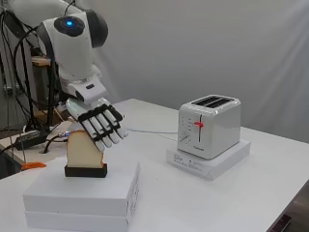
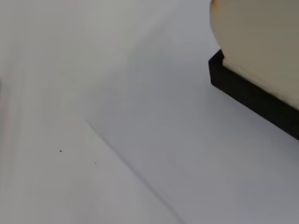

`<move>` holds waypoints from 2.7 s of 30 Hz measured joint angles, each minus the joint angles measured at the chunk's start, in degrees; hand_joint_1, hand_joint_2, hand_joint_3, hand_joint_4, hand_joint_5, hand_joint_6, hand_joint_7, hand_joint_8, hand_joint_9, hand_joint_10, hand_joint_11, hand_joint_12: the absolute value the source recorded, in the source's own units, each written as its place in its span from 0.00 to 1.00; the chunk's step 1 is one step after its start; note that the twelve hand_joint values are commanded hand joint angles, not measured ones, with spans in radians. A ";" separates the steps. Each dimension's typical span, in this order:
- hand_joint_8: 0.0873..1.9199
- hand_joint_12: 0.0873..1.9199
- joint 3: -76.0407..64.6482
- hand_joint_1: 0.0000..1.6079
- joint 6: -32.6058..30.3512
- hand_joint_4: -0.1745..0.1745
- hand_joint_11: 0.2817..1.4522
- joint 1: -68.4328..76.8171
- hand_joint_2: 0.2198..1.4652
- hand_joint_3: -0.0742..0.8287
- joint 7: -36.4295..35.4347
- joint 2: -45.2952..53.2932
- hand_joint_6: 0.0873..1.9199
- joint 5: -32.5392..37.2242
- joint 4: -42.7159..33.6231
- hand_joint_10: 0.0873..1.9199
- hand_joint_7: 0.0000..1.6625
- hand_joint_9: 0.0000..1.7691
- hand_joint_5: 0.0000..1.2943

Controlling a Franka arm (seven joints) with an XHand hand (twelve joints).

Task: Teleoperate dual arm-hand system to toast a bread

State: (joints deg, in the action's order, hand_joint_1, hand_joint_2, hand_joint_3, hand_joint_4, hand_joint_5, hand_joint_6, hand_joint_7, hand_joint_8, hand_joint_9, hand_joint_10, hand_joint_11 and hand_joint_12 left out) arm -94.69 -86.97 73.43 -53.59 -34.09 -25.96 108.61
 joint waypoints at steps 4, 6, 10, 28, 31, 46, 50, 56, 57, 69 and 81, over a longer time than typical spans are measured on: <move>0.00 0.00 -3.96 0.29 0.25 0.36 0.11 -0.62 0.58 0.06 -0.42 -0.78 0.00 -1.25 -1.11 0.00 0.18 0.20 0.18; 0.00 0.00 -5.76 0.31 0.56 0.35 0.11 -0.34 0.58 0.07 -0.73 -1.37 0.00 -2.00 -2.18 0.00 0.17 0.20 0.18; 0.00 0.00 -7.67 0.34 0.38 0.36 0.11 0.16 0.59 0.08 -2.10 -1.73 0.00 -2.96 -2.54 0.00 0.21 0.22 0.22; 0.29 0.18 -3.23 0.79 -2.98 0.00 0.41 -1.93 0.70 0.08 -0.87 -3.65 0.54 -8.68 0.83 0.05 0.75 0.81 0.65; 0.29 0.25 3.40 0.79 -3.09 0.00 0.37 -5.97 0.70 0.08 -1.31 -4.18 0.53 -8.32 2.31 0.00 0.76 0.85 0.66; 0.40 0.14 33.51 0.77 -11.10 0.08 0.36 -3.25 0.75 0.08 -6.33 -2.12 0.66 9.71 10.39 0.00 0.67 0.77 0.57; 0.40 0.07 29.33 0.77 -10.86 0.04 0.41 2.99 0.75 0.08 -8.54 1.54 0.66 11.09 7.42 0.00 0.67 0.77 0.56; 0.44 0.03 15.32 0.77 -7.67 0.00 0.41 32.39 0.76 0.08 -4.84 -1.91 0.69 8.10 -2.90 0.00 0.65 0.75 0.53; 0.44 0.02 12.88 0.77 -6.83 0.00 0.41 38.25 0.77 0.08 -4.13 -2.95 0.69 7.53 -4.92 0.00 0.65 0.75 0.53; 0.44 0.00 -0.32 0.83 -4.84 0.00 0.44 53.85 0.75 0.08 2.50 -7.73 0.68 4.32 -12.77 0.41 0.61 0.62 0.50; 0.15 0.00 0.51 0.38 -4.26 0.13 0.25 48.78 0.65 0.05 4.28 -8.70 0.24 -0.51 -9.11 0.11 0.36 0.41 0.22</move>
State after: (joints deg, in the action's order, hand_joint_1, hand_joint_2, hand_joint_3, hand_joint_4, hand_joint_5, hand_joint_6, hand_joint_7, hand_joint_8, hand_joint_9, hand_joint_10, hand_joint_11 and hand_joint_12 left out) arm -94.18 -91.23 122.21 -49.31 -42.79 -26.47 99.50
